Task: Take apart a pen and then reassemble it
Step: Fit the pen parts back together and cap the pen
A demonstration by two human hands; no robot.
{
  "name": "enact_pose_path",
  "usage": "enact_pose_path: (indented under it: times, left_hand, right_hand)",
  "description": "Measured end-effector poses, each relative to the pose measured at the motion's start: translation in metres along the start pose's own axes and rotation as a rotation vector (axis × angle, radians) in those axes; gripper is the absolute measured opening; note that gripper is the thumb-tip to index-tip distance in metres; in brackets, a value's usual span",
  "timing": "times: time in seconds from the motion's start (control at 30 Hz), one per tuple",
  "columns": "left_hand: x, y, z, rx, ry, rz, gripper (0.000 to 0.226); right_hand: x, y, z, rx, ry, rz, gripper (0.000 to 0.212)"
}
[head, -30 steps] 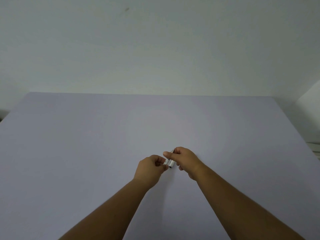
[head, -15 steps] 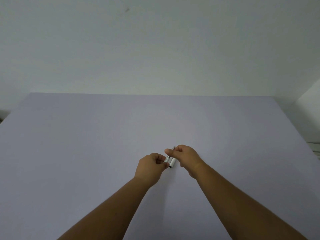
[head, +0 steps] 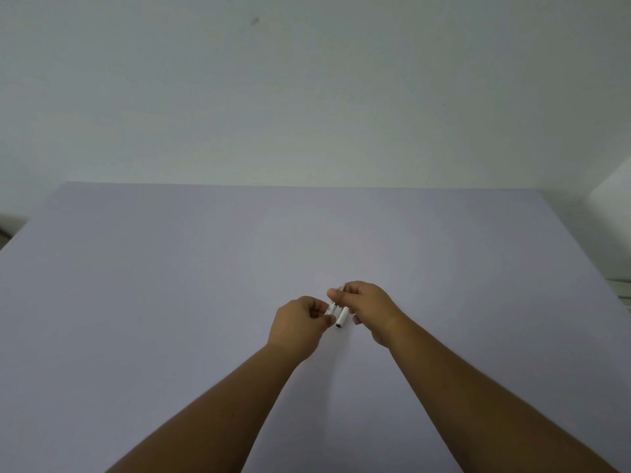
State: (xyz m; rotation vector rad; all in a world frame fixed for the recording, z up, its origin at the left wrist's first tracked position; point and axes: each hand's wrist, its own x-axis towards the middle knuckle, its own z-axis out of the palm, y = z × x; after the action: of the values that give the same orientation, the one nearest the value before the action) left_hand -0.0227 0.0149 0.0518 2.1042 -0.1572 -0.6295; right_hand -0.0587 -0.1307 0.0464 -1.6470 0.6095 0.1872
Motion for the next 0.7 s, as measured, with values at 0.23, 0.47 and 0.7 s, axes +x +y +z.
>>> enact_pose_path:
  times: [0.23, 0.47, 0.7]
  left_hand:
    - [0.0005, 0.0005, -0.0010, -0.013, 0.018, -0.003, 0.012]
    - [0.0021, 0.0013, -0.0009, -0.019, 0.028, -0.005, 0.013]
    - [0.0035, 0.0014, 0.0002, -0.013, 0.016, -0.011, 0.011]
  right_hand:
    - [-0.0027, -0.0035, 0.0002, 0.051, -0.046, -0.007, 0.014]
    - [-0.0058, -0.0054, 0.0000, 0.098, -0.058, -0.005, 0.009]
    - [-0.0040, -0.0050, 0.0015, 0.070, -0.018, 0.032, 0.025]
